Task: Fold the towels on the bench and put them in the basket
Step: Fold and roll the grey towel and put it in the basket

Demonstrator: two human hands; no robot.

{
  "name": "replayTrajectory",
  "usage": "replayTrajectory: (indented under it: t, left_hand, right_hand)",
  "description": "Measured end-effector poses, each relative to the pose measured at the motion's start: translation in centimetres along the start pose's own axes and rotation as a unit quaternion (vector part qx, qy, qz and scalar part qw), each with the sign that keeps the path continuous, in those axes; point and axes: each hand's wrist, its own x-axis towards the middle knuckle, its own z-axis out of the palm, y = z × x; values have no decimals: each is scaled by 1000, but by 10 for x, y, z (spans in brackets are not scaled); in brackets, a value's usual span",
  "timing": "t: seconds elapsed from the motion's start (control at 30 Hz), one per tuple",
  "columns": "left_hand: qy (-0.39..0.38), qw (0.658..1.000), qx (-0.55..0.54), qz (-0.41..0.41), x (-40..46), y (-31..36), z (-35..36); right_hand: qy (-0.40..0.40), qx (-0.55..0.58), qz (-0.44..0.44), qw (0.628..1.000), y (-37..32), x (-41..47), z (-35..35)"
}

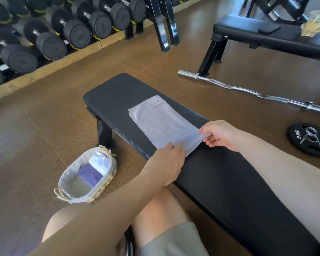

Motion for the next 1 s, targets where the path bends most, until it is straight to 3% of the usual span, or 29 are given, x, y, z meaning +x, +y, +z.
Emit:
replayTrajectory:
  t: [0.13,0.23,0.47,0.67,0.87,1.0]
  left_hand:
    - [-16,997,35,67,-5,-6,7]
    - [3,998,-5,68,-6,-11,5]
    - [27,998,-25,51,-7,-9,9]
    - [19,993,-105,-42,1,-1,-3]
    - [30,992,-101,-68,-1,2,-2]
    - [15,979,-196,-55,-7,-20,-4]
  right_hand:
    - [-6,-157,-43,987,4,0,0]
    - [-7,-179,-45,983,4,0,-2]
    - [49,14,48,998,1,0,5]
    - [-1,166,64,984,-2,-10,2]
    - [-11,172,57,983,0,-8,1]
    - [-65,156,28,985,2,-11,-9]
